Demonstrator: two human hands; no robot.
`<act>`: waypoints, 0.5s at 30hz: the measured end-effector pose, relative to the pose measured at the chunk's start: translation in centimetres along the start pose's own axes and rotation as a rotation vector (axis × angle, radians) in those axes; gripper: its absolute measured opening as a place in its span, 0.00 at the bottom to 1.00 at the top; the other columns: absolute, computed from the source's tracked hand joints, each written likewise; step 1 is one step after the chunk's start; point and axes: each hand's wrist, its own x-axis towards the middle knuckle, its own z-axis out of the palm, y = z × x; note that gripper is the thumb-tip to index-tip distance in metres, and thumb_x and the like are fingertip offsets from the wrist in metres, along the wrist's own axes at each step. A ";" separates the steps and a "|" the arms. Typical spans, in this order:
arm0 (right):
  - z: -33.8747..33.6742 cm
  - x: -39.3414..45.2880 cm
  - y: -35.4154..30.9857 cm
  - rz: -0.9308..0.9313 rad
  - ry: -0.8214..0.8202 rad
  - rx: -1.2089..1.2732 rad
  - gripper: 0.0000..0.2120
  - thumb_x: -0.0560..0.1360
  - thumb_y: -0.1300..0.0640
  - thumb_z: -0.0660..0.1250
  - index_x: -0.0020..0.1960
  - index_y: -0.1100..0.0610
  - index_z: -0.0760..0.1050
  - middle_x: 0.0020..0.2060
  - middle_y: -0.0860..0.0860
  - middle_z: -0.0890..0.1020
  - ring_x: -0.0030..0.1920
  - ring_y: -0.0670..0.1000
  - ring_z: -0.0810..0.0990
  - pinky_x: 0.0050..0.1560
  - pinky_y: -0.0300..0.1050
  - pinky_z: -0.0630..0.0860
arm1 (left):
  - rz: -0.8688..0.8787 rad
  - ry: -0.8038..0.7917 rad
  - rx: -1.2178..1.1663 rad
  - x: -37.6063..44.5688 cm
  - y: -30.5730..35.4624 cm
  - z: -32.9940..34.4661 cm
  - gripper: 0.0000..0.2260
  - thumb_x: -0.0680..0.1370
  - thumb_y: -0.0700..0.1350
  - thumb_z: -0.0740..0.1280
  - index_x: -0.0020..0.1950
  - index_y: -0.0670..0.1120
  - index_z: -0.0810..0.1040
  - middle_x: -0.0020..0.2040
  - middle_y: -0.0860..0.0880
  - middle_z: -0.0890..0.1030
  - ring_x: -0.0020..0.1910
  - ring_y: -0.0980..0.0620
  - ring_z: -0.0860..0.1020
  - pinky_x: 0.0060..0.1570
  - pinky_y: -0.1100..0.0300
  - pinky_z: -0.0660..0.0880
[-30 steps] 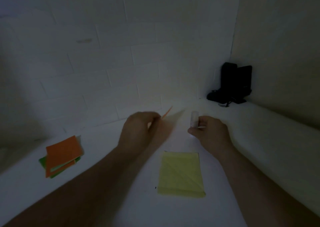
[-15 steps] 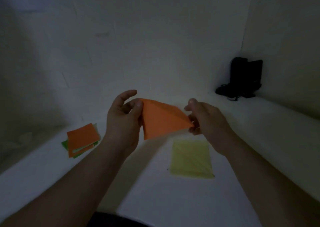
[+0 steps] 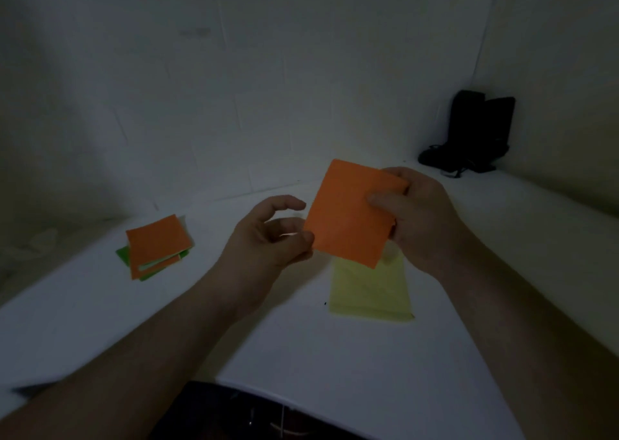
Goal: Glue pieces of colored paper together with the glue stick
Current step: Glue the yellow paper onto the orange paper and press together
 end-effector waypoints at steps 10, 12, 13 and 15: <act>0.0 -0.2 0.3 -0.372 0.388 -0.776 0.25 0.70 0.43 0.79 0.60 0.46 0.72 0.49 0.48 0.74 0.44 0.47 0.75 0.42 0.39 0.72 | 0.377 0.242 0.482 0.0 0.1 0.9 0.20 0.79 0.35 0.70 0.62 0.60 0.81 0.48 0.60 0.85 0.40 0.51 0.82 0.49 0.52 0.82; 1.0 -0.7 0.0 -0.311 0.224 -0.576 0.21 0.70 0.38 0.76 0.56 0.46 0.75 0.45 0.50 0.78 0.42 0.50 0.79 0.41 0.46 0.77 | 0.609 0.228 0.768 -0.2 0.3 1.8 0.22 0.79 0.37 0.69 0.66 0.61 0.79 0.50 0.64 0.84 0.44 0.61 0.83 0.48 0.61 0.80; 1.8 -1.1 -0.1 -0.209 0.083 -0.391 0.20 0.71 0.38 0.76 0.57 0.46 0.76 0.45 0.52 0.82 0.43 0.52 0.83 0.42 0.51 0.80 | 0.694 0.204 0.873 -0.4 0.2 2.4 0.23 0.77 0.38 0.69 0.68 0.59 0.78 0.52 0.62 0.84 0.47 0.61 0.83 0.49 0.62 0.79; 2.7 -1.8 -0.2 -0.058 -0.108 -0.128 0.17 0.77 0.45 0.72 0.62 0.51 0.77 0.51 0.54 0.85 0.49 0.53 0.87 0.49 0.55 0.84 | 0.757 0.122 0.934 -0.2 -0.3 3.4 0.25 0.76 0.38 0.71 0.71 0.55 0.77 0.54 0.59 0.84 0.50 0.60 0.82 0.51 0.61 0.78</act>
